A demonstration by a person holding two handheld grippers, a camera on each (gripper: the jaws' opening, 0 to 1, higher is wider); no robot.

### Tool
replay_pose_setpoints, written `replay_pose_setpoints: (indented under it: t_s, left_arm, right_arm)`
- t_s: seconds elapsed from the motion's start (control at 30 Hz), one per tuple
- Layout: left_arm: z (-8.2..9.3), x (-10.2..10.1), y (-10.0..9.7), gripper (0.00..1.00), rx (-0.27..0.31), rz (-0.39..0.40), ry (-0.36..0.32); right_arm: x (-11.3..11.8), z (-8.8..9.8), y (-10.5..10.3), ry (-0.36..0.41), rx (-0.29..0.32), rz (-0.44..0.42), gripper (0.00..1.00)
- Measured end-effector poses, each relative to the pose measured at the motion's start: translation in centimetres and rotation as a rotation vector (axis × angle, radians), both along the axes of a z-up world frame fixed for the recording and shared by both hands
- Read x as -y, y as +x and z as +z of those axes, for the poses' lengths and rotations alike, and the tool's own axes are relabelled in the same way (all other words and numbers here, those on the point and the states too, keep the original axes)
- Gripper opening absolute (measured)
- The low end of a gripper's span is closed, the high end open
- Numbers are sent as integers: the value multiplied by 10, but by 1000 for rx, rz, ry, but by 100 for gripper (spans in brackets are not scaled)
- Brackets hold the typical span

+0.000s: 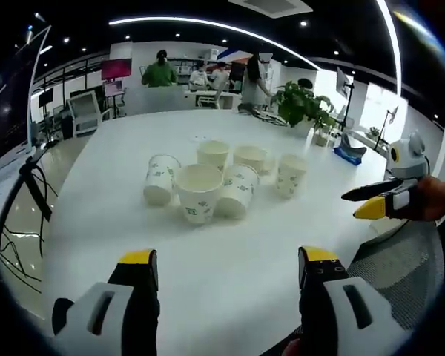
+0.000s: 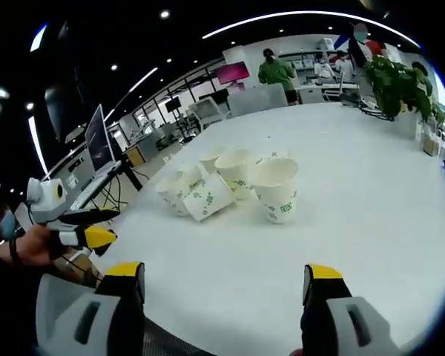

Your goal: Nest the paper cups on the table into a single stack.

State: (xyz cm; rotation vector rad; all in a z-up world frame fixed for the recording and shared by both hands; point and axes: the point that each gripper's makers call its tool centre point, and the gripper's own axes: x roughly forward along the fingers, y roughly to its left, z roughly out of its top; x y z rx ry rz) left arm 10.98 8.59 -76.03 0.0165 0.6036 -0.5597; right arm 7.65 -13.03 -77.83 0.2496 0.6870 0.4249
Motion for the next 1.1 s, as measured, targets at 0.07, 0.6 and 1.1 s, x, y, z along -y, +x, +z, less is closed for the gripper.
replay_pose_setpoints:
  t_s: [0.07, 0.6, 1.1]
  left_arm:
    - [0, -1, 0, 76, 0, 1, 1]
    - [-2, -1, -2, 76, -1, -1, -1]
    - [3, 1, -4, 76, 2, -5, -2]
  right_arm:
    - [-1, -1, 0, 0, 0, 1, 89]
    - [5, -2, -2, 5, -4, -15, 87]
    - [2, 1, -3, 0, -2, -8, 87]
